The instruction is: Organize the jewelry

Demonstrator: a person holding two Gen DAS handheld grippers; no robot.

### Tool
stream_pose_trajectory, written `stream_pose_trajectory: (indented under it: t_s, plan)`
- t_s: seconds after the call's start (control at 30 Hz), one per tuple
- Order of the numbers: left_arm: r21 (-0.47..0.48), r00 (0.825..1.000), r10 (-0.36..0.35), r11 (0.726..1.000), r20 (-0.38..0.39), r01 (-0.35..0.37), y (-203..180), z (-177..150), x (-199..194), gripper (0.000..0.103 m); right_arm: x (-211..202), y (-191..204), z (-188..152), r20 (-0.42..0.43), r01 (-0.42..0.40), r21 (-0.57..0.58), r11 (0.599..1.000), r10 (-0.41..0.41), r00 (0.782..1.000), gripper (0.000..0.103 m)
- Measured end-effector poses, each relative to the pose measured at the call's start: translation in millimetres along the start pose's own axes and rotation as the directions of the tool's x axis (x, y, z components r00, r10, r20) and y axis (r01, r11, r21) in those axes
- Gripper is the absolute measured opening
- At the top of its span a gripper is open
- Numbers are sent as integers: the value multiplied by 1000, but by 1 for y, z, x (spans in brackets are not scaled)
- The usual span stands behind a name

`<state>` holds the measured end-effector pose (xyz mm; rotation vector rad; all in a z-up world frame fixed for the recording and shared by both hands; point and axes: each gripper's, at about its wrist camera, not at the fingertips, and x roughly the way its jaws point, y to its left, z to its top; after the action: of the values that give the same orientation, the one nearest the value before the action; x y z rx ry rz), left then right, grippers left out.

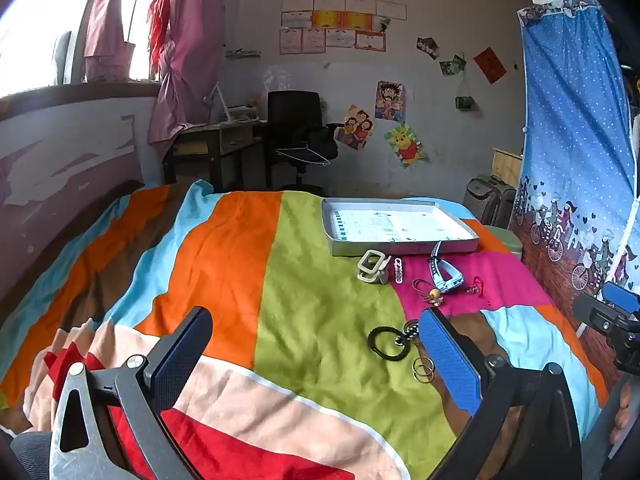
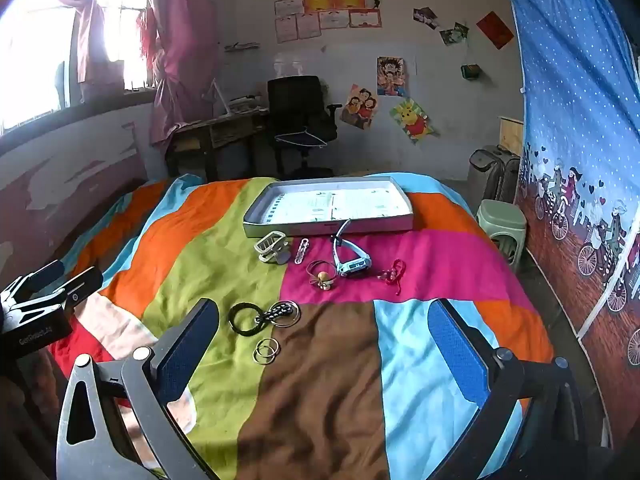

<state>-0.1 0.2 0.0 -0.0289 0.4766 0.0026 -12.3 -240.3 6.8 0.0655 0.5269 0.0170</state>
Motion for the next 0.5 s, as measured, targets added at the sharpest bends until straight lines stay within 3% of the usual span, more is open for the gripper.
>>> stream_pose_trajectory:
  t_s: [0.5]
  plan:
    - [5, 1000, -1, 1000, 0, 1, -1, 0, 0, 103, 1, 1, 0, -2, 0, 3, 1000, 0, 1000, 102]
